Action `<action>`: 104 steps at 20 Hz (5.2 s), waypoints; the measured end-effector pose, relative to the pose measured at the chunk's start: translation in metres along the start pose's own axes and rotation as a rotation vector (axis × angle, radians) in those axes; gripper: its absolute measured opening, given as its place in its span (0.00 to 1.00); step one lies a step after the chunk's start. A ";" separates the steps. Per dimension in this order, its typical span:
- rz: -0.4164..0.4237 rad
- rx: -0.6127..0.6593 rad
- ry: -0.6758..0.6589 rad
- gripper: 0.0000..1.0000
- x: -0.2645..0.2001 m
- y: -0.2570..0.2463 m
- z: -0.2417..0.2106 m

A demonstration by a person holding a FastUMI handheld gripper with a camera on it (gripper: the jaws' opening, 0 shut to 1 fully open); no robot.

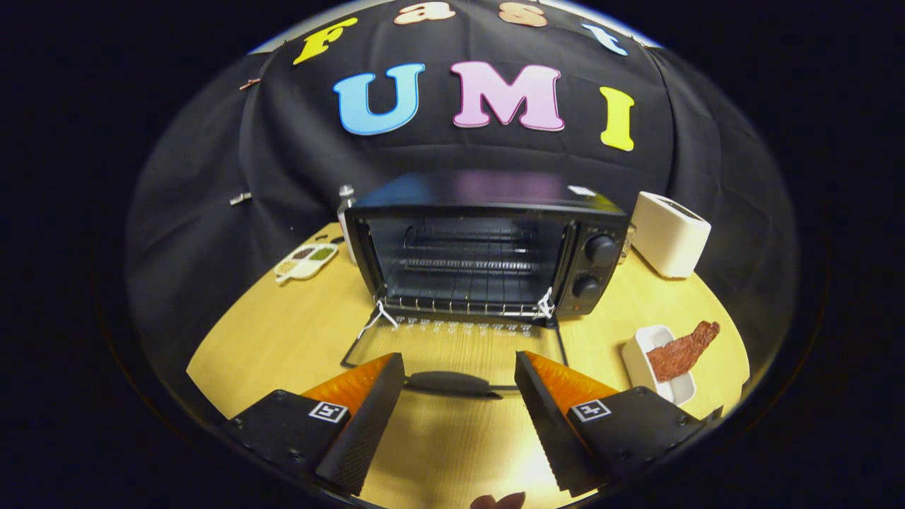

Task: Open the toaster oven, put the food inside, and close the toaster oven door.

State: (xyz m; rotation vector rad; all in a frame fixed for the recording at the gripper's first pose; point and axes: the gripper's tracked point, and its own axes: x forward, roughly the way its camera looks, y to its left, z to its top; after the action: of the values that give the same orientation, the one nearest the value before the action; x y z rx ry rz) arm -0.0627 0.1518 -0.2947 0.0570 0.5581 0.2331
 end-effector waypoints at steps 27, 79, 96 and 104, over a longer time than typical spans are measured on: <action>0.245 0.113 0.273 0.98 -0.027 -0.329 0.025; 0.276 0.421 -0.023 0.16 0.141 -0.005 0.062; 0.028 0.016 -0.040 0.98 0.125 -0.041 0.054; -0.052 0.098 0.038 0.99 0.044 -0.014 0.036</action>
State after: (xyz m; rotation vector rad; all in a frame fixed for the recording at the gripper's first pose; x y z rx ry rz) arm -0.0042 0.1491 -0.2885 0.1333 0.6075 0.1559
